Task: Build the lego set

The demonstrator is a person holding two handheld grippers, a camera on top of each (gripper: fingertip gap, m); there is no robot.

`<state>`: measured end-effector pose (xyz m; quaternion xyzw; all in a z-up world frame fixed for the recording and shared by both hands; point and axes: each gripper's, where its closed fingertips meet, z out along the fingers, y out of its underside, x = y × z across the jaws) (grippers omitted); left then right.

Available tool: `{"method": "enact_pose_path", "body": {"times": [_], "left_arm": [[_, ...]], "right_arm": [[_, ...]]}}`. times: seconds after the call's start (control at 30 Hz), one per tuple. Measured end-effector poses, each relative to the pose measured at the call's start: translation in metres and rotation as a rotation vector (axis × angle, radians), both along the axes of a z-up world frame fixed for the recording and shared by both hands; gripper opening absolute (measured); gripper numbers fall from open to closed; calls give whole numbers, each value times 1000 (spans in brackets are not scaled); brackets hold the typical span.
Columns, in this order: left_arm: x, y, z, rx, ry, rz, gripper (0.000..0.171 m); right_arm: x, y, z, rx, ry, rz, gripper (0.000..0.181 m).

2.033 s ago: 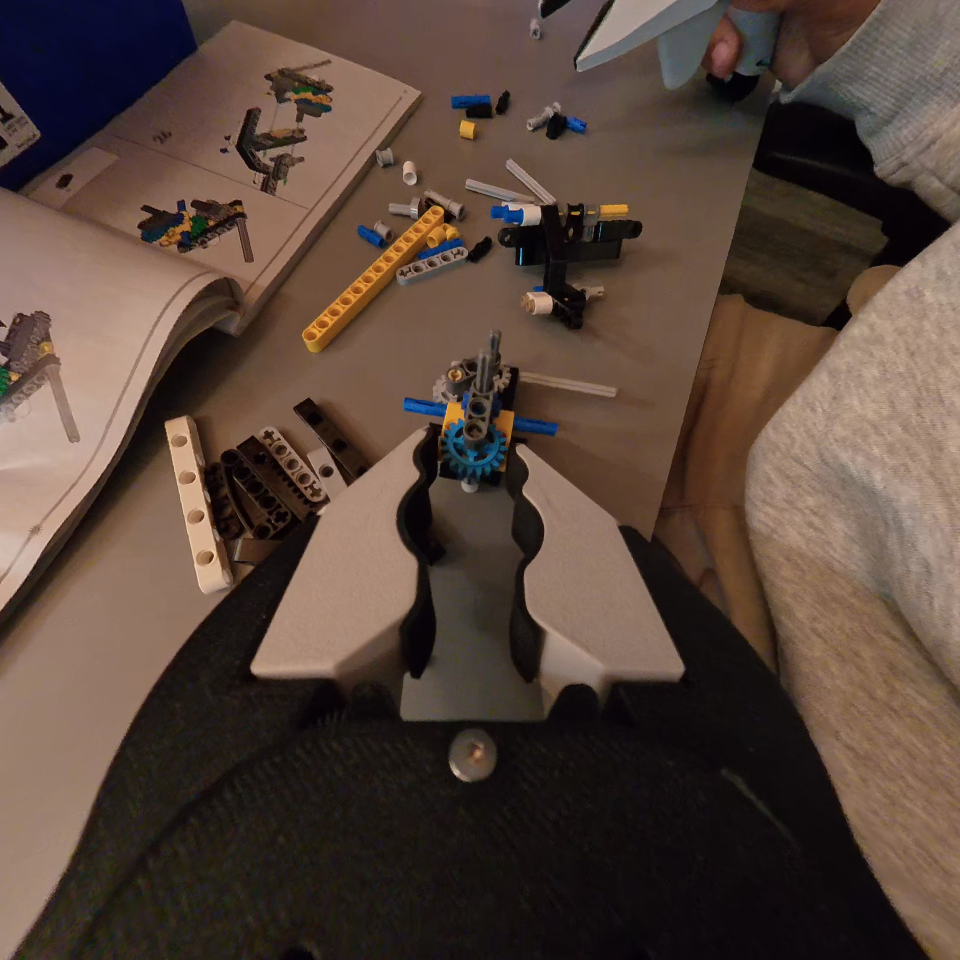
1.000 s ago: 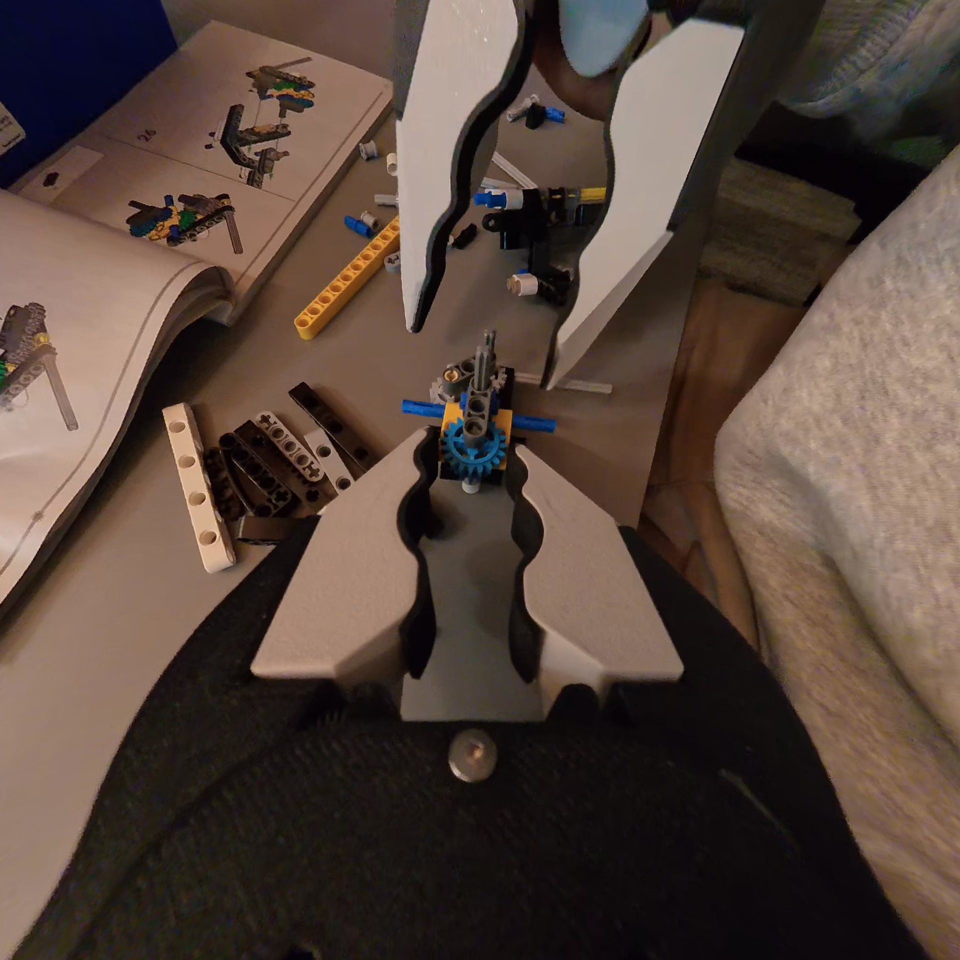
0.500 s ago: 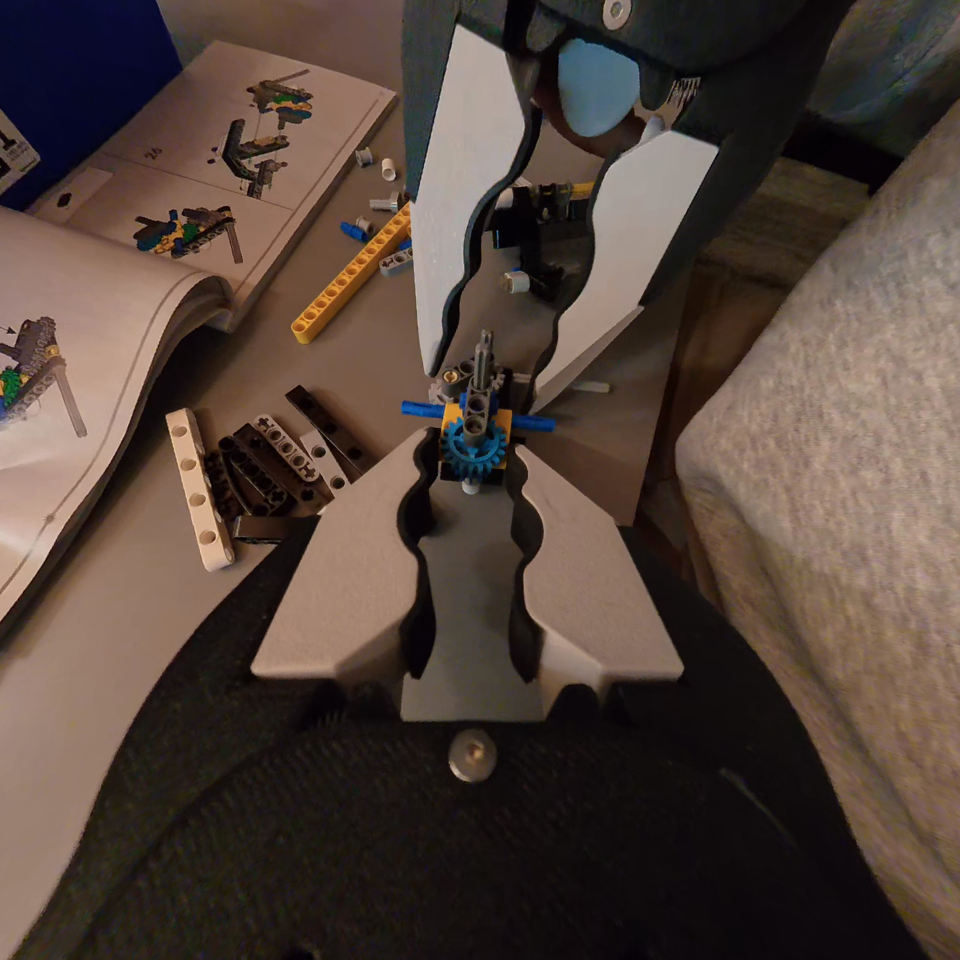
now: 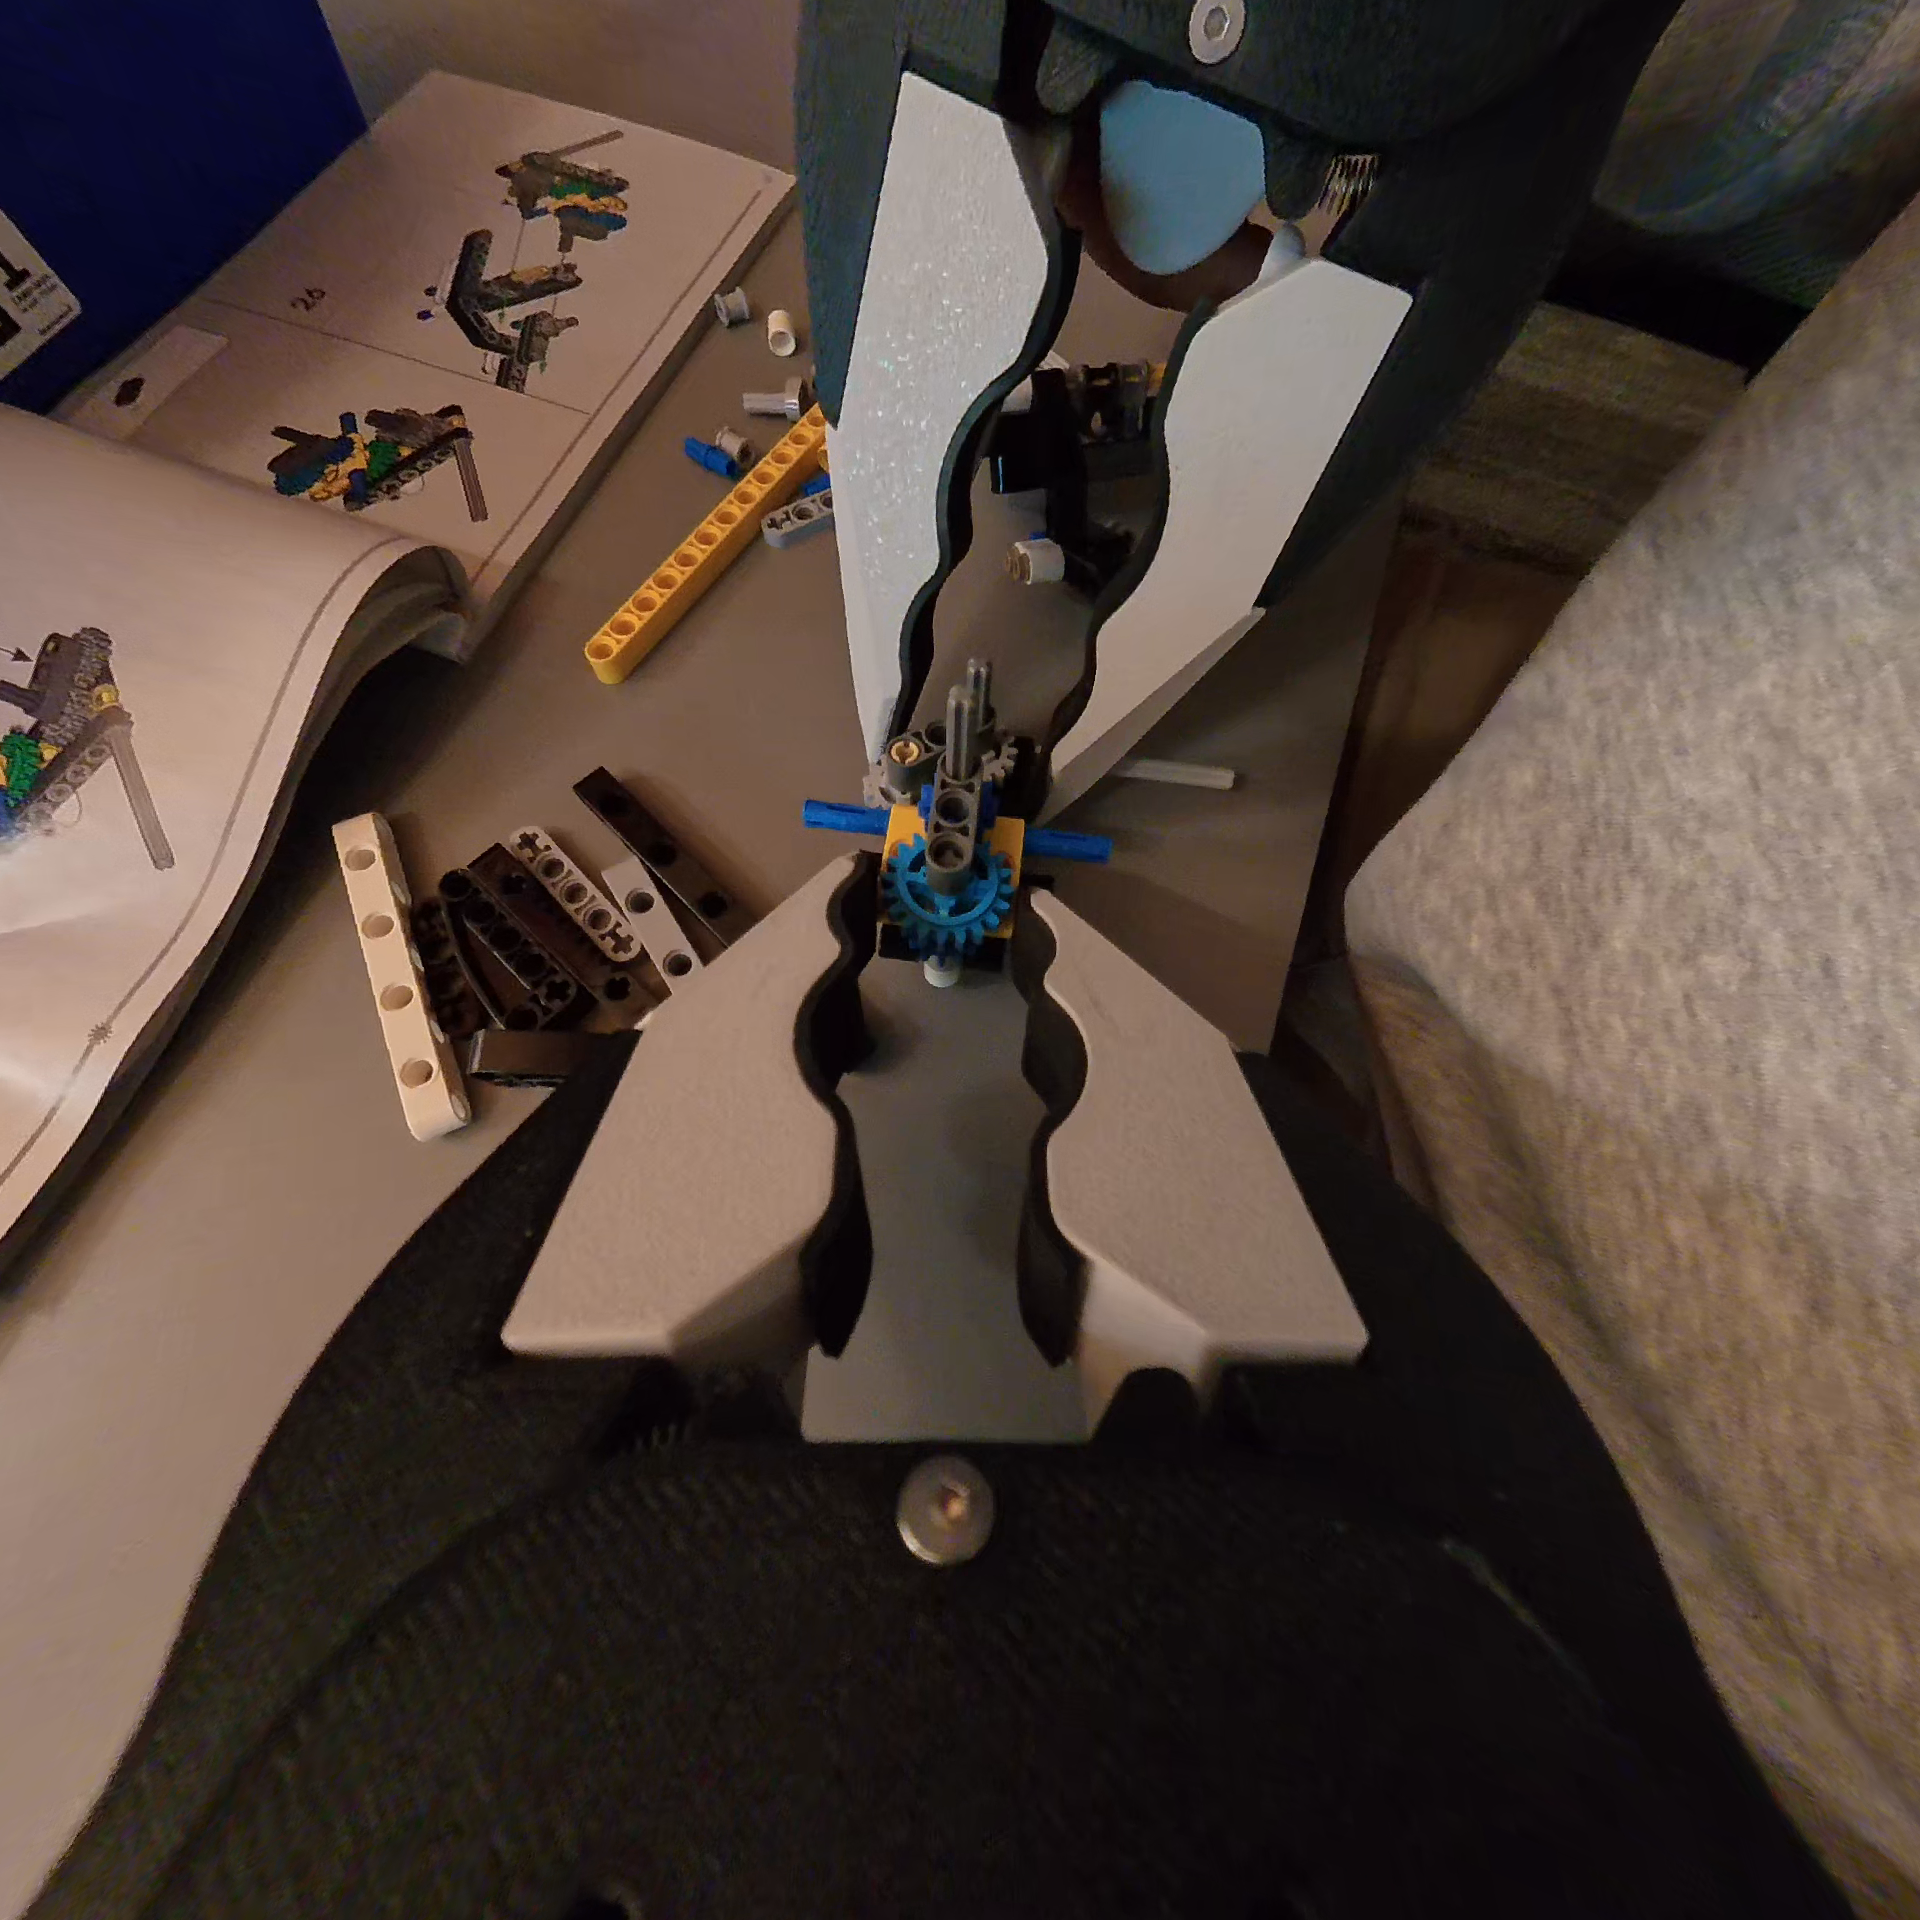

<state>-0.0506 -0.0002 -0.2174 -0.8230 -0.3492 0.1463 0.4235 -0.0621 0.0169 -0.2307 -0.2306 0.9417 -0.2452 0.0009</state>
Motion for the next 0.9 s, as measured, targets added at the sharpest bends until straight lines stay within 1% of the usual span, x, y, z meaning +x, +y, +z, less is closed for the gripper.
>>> {"method": "enact_pose_path", "body": {"times": [0.33, 0.37, 0.63, 0.67, 0.7, 0.73, 0.8, 0.9], "left_arm": [[0, 0, 0, 2, -2, 3, 24], [0, 0, 0, 1, -4, 4, 24], [0, -1, 1, 11, -6, 6, 24], [1, 0, 1, 11, -8, -1, 24], [1, 0, 1, 7, -7, -3, 24], [1, 0, 1, 3, -6, -4, 24], [2, 0, 1, 5, -6, -3, 24], [1, 0, 1, 7, -6, -2, 24]], "right_arm": [[0, 0, 0, 5, 13, 22, 28], [2, 0, 0, 5, 9, 25, 24], [2, -2, 1, 5, -14, 8, 25], [1, -3, 1, -1, -8, -1, 31], [-1, -3, 1, -4, 11, -10, 45], [-4, -3, 1, -2, 33, -16, 49], [-6, -2, 1, 3, 39, -19, 47], [-4, -1, 1, 13, -6, -18, 39]]}}
